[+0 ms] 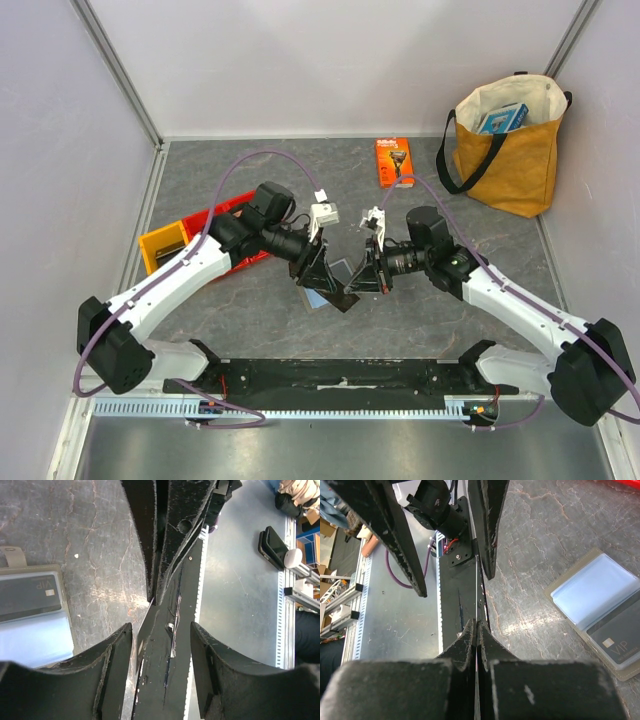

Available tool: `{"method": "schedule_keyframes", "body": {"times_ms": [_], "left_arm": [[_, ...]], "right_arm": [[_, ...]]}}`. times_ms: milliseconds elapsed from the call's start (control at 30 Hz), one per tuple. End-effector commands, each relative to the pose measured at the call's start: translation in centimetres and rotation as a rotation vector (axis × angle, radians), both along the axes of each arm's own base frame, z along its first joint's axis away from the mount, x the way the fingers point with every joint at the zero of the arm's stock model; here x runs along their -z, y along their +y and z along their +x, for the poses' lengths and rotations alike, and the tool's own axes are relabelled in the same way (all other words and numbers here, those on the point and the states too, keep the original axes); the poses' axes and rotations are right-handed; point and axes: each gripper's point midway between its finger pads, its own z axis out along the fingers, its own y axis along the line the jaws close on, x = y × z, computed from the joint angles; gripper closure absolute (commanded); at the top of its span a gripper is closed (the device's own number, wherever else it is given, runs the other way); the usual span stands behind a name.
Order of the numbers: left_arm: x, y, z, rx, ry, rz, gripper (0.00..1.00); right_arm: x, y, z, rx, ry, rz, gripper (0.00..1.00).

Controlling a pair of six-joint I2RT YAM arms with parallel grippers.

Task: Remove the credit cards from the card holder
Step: Place the credit card in the storage box.

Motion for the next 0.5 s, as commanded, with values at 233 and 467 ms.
{"method": "schedule_keyframes", "body": {"times_ms": [233, 467], "left_arm": [[0.7, -0.1, -0.4, 0.044, -0.050, 0.031, 0.80], [1.2, 0.4, 1.6, -0.086, -0.111, 0.075, 0.98]], "right_arm": [[-2.0, 0.6, 0.3, -0.019, -0.064, 0.043, 1.00], [-1.8, 0.6, 1.5, 0.052, -0.069, 0.029, 0.88]]}}
